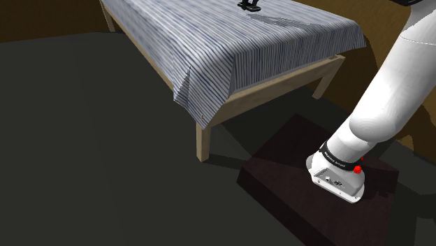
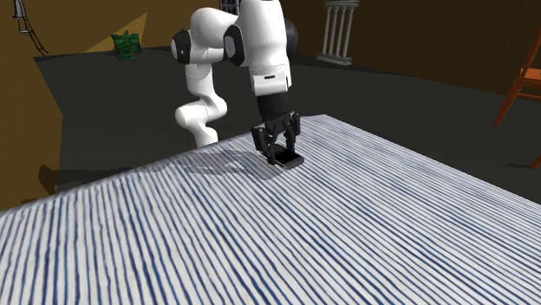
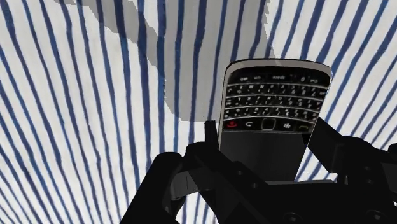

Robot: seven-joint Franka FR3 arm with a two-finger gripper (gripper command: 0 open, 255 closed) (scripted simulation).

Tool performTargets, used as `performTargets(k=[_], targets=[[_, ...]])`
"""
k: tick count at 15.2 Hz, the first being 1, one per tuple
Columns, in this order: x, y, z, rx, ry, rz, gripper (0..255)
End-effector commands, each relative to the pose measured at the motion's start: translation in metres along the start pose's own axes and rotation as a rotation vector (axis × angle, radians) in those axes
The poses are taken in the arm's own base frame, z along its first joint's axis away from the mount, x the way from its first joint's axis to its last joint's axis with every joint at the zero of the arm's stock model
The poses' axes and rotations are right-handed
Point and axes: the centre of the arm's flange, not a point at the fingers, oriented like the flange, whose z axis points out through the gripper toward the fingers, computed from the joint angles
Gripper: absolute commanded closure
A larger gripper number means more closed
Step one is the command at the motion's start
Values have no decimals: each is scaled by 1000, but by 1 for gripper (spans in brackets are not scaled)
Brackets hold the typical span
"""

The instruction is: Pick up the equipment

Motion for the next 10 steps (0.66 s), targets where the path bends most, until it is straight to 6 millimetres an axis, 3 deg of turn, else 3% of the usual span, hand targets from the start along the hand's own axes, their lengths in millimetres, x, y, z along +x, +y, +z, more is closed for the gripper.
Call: performTargets(k=[1,8,10], targets=[[3,0,-11,0,0,0,255],[11,1,-47,0,0,0,255],[11,1,-48,0,0,0,255]])
